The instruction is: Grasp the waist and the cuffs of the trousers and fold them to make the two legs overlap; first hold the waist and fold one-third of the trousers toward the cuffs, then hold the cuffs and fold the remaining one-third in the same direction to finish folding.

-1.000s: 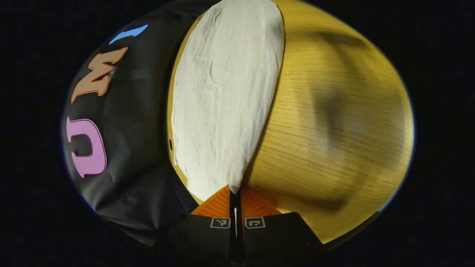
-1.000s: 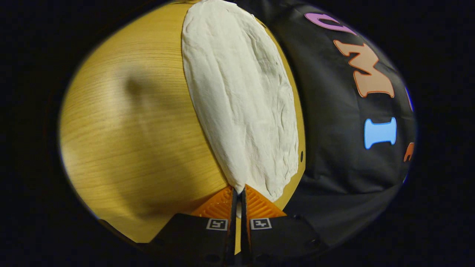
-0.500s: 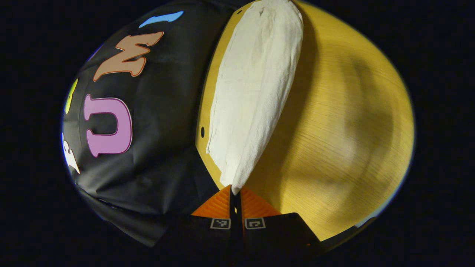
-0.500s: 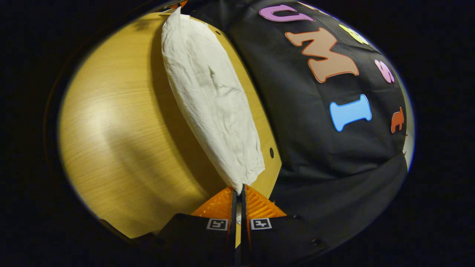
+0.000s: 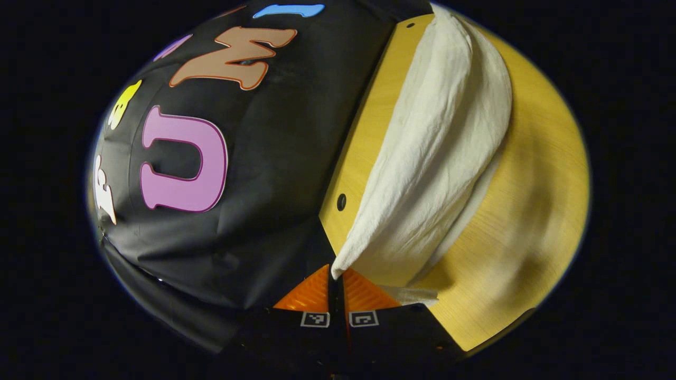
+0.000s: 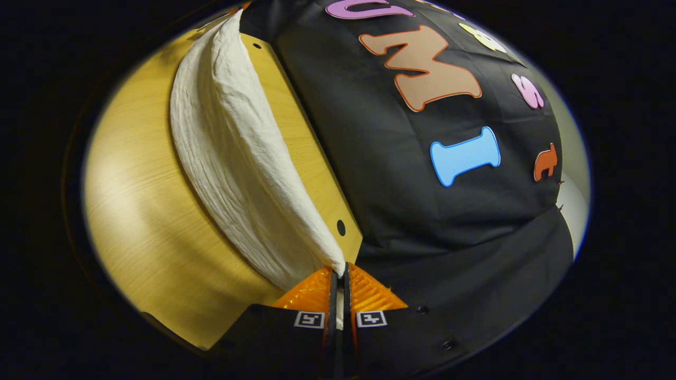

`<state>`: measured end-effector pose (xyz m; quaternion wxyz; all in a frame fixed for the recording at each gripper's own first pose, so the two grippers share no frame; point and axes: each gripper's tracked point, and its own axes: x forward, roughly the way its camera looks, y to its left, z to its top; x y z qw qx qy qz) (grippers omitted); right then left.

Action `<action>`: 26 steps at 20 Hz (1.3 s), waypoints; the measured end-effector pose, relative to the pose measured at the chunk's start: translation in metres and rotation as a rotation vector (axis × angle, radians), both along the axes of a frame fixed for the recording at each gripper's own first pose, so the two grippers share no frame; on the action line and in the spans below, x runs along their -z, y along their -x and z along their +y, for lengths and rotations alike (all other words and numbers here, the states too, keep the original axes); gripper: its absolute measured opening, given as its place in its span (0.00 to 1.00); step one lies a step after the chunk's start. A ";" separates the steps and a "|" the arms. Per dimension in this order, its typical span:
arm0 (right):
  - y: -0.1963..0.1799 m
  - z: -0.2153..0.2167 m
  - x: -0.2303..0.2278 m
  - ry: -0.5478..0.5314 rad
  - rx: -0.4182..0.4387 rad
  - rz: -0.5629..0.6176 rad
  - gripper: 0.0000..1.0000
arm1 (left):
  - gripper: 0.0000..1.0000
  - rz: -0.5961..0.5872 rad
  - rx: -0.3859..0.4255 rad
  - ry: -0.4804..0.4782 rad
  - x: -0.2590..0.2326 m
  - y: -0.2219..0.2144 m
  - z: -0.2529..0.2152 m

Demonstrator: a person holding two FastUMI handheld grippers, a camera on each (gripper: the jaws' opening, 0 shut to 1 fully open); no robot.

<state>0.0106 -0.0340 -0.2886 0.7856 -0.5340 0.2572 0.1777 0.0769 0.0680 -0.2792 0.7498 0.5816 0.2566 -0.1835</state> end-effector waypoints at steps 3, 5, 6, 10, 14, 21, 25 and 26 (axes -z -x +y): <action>-0.026 0.008 0.003 0.003 0.051 -0.028 0.08 | 0.00 -0.017 0.010 0.063 0.002 -0.043 -0.012; -0.043 0.016 0.013 -0.020 0.083 -0.029 0.08 | 0.00 -0.007 -0.014 0.094 0.012 -0.066 -0.017; -0.053 0.021 0.019 -0.024 0.081 -0.033 0.08 | 0.00 -0.001 -0.034 0.104 0.017 -0.077 -0.018; -0.102 0.037 0.051 -0.057 0.084 -0.039 0.08 | 0.00 0.011 -0.095 0.093 0.039 -0.101 -0.027; -0.134 0.039 0.097 -0.101 0.143 0.016 0.06 | 0.00 0.046 -0.086 0.059 0.064 -0.108 -0.037; -0.149 0.043 0.125 -0.215 0.278 0.042 0.12 | 0.00 0.053 -0.098 0.121 0.078 -0.112 -0.052; -0.137 0.039 0.101 -0.445 0.431 0.030 0.83 | 1.00 0.050 -0.187 0.292 0.080 -0.094 -0.067; -0.134 0.033 0.098 -0.487 0.481 0.030 0.98 | 0.95 0.038 -0.213 0.344 0.073 -0.095 -0.066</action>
